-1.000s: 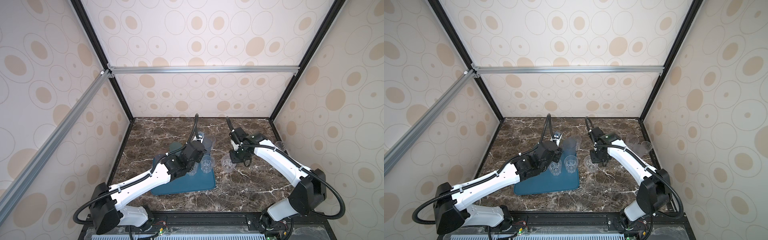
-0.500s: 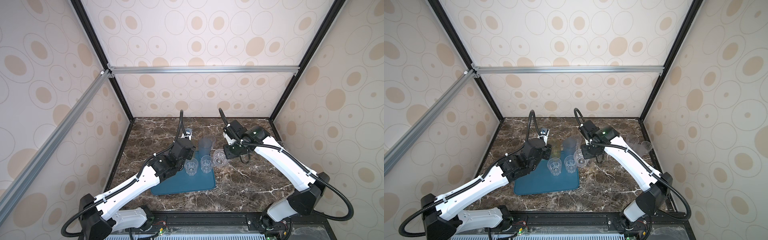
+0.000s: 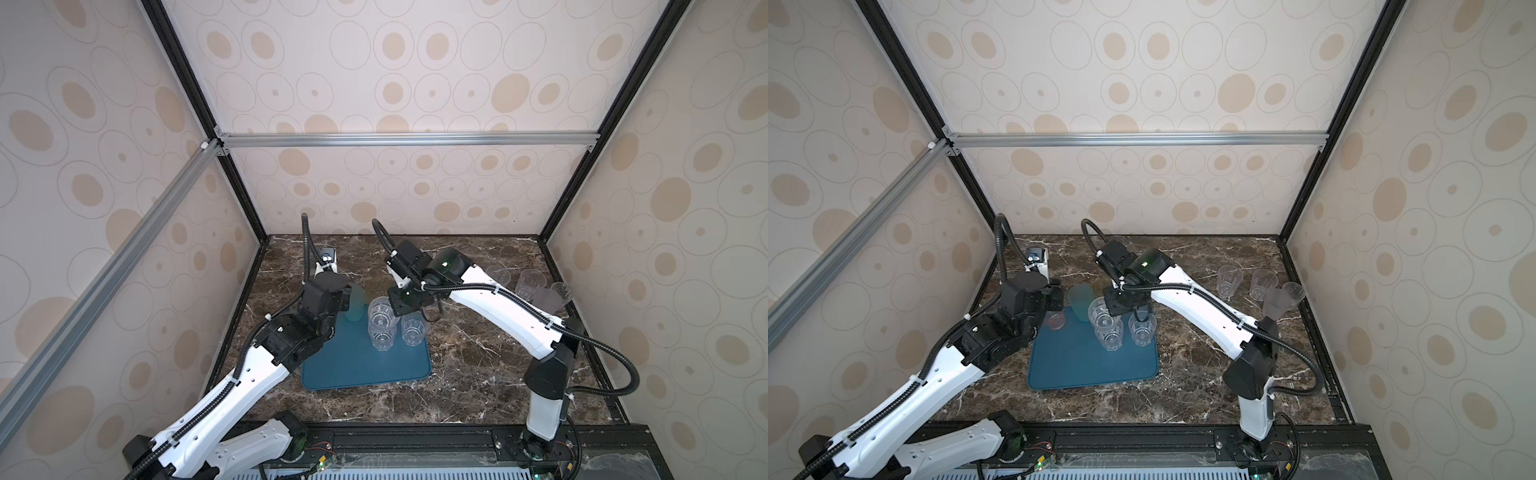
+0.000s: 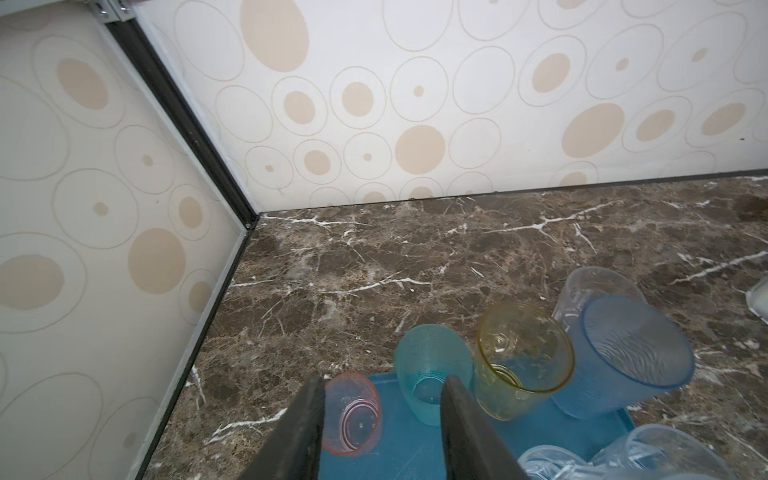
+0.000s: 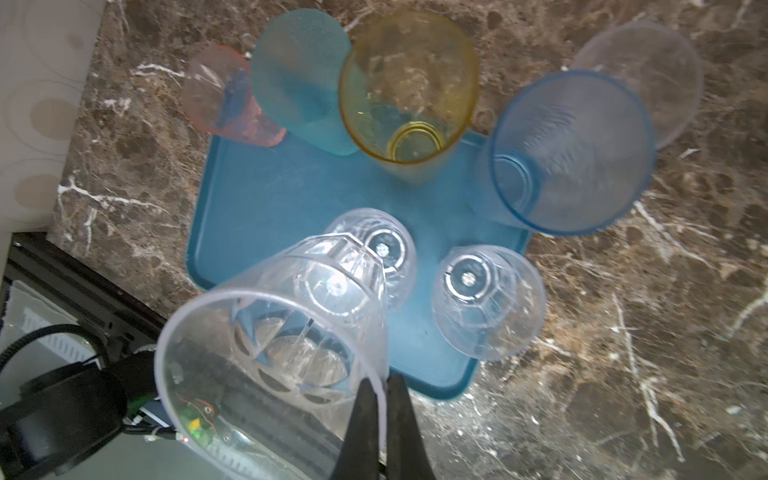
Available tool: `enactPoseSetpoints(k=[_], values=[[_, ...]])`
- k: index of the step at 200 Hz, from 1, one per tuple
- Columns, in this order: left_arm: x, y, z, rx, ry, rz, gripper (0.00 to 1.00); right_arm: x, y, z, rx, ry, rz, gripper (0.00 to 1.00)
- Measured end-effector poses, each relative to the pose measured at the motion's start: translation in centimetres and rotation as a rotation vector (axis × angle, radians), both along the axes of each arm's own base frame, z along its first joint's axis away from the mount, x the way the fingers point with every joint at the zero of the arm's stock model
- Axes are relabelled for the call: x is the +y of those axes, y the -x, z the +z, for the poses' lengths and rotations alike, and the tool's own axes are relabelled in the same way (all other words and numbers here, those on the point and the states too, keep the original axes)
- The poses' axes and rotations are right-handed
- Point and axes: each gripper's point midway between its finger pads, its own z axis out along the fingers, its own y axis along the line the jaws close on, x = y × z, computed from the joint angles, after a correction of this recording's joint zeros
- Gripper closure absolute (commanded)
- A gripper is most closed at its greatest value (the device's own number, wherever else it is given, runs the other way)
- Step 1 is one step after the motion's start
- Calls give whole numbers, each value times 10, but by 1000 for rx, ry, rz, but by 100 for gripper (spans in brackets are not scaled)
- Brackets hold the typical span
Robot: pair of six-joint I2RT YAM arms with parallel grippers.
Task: Place the glasses into the tray
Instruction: 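Lower the clear cup beside the other clear cups and open the right gripper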
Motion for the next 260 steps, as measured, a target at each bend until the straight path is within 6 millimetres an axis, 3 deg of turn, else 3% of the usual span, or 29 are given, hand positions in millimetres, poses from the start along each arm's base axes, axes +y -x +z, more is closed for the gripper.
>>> enactPoseSetpoints(k=[51, 92, 134, 260], values=[[22, 5, -6, 4, 1, 51, 55, 71, -2, -25, -6, -21, 67, 99], [26, 8, -14, 17, 6, 60, 55, 100, -3, -57, -6, 15, 110, 100], [29, 9, -27, 50, -4, 67, 55, 106, -7, -77, -11, 56, 130, 100], [28, 7, -50, 106, -20, 64, 56, 100, -17, -108, -14, 140, 150, 100]])
